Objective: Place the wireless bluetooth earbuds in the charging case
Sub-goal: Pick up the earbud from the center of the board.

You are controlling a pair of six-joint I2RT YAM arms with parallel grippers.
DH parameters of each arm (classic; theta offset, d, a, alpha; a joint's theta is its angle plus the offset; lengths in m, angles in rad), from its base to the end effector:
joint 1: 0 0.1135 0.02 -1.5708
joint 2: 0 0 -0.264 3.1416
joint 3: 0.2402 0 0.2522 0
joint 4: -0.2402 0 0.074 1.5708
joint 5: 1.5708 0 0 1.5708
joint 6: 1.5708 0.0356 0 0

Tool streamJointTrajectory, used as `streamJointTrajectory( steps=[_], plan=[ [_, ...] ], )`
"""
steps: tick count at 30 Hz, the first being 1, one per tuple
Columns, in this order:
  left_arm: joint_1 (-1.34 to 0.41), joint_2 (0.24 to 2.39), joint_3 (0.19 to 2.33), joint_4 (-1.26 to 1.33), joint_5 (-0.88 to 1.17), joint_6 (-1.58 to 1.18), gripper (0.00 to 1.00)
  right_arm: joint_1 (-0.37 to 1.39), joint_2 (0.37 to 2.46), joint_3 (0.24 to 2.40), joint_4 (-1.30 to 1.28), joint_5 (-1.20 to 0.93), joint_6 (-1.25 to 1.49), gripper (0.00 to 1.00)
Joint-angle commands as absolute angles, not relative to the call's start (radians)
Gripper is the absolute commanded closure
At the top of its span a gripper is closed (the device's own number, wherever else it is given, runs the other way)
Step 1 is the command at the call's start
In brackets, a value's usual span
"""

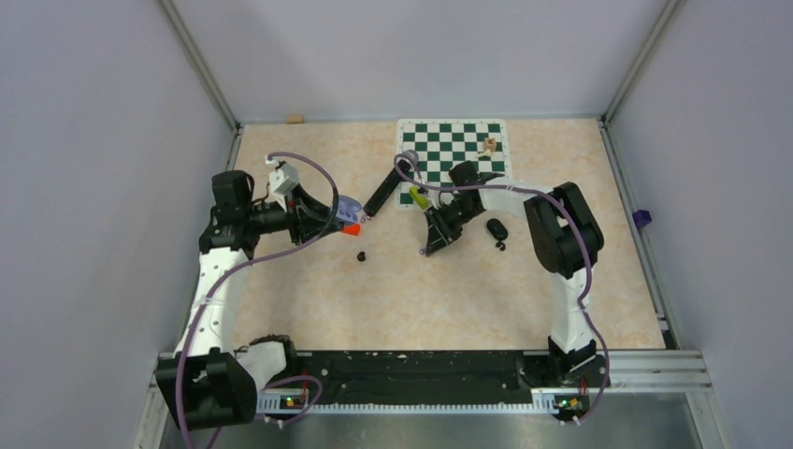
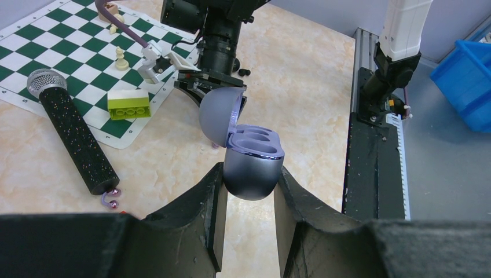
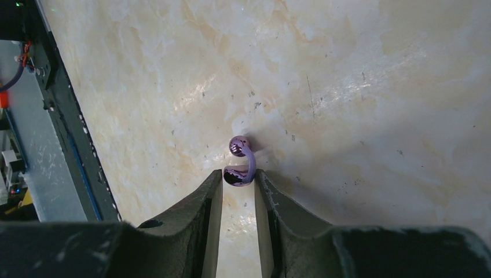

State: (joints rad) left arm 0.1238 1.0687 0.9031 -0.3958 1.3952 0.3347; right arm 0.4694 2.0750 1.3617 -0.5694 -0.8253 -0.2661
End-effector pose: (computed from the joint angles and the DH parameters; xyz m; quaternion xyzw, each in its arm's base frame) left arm 0.2151 -0.0086 0.3210 0.3795 0.6344 -0.4634 0.4887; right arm 0.3448 0.2042 0.1356 -0.3796 0.8253 0.4082 0.0906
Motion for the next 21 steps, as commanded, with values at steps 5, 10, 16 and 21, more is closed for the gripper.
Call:
streamJointTrajectory(
  steps=[5,10,16,21],
  plan=[
    [0.131,1.045,0.904,-0.357,1.435,0.334,0.98,0.461,2.093,1.37,-0.586,-0.852,-0.269,0.76],
    [0.131,1.046,0.904,-0.358,1.437,0.334,0.98,0.445,2.086,1.353,-0.53,-0.864,-0.218,0.77],
    [0.132,1.049,0.904,-0.357,1.439,0.336,0.98,0.437,2.085,1.336,-0.46,-0.862,-0.155,0.7],
    [0.131,1.051,0.904,-0.357,1.44,0.335,0.98,0.434,2.099,1.337,-0.441,-0.89,-0.126,0.68]
  ],
)
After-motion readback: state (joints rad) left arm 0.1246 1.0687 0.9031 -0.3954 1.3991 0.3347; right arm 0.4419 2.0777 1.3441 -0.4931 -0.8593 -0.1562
